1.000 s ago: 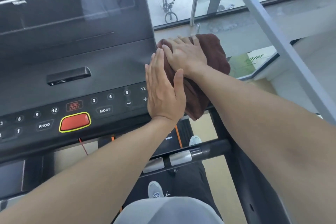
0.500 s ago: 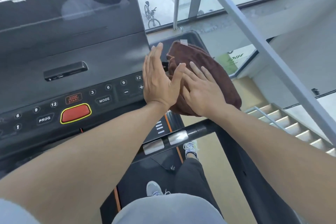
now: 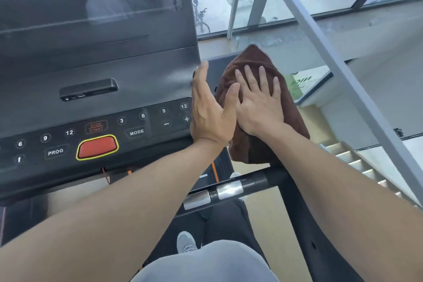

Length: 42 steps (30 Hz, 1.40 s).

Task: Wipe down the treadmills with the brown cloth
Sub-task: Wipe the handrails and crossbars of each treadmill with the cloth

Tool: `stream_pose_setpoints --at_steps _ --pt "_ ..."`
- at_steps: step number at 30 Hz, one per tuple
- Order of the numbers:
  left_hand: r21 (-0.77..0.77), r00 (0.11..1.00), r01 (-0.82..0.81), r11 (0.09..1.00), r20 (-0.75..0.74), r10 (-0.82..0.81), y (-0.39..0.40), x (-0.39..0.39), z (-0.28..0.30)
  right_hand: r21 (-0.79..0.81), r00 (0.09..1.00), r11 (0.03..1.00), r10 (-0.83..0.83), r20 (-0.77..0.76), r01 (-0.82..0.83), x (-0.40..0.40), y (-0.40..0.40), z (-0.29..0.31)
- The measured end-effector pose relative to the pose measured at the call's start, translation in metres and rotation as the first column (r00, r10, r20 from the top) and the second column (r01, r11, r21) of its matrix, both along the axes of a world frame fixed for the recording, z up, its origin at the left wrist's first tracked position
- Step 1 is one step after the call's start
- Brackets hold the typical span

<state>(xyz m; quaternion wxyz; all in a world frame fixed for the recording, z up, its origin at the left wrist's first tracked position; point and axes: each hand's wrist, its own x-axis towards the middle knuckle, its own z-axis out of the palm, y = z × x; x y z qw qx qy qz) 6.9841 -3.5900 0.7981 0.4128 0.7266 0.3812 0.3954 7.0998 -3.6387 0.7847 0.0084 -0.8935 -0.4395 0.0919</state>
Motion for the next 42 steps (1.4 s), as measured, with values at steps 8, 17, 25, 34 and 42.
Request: stream_pose_setpoints --at_steps 8,17,25,34,42 --pt "0.049 1.0 -0.006 0.999 -0.006 0.007 0.002 0.005 -0.005 0.049 0.974 0.976 0.217 -0.067 -0.214 0.027 0.095 0.002" --pt "0.239 0.981 0.014 0.971 -0.191 0.033 0.001 0.008 -0.006 -0.007 0.97 0.97 0.243 -0.008 -0.243 0.055 0.11 0.016" --pt "0.173 0.976 -0.028 0.985 -0.207 0.064 0.001 0.009 -0.003 0.05 0.975 0.992 -0.106 -0.193 0.118 0.065 0.047 0.016" --pt "0.28 0.956 0.126 0.952 -0.291 -0.041 -0.003 -0.002 -0.005 0.11 0.695 0.85 -0.339 -0.634 0.515 0.021 -0.111 0.012" --pt "0.268 0.919 0.19 0.944 -0.388 -0.074 -0.008 -0.009 0.0 0.01 0.499 0.873 -0.268 -0.824 0.487 -0.018 -0.217 0.022"
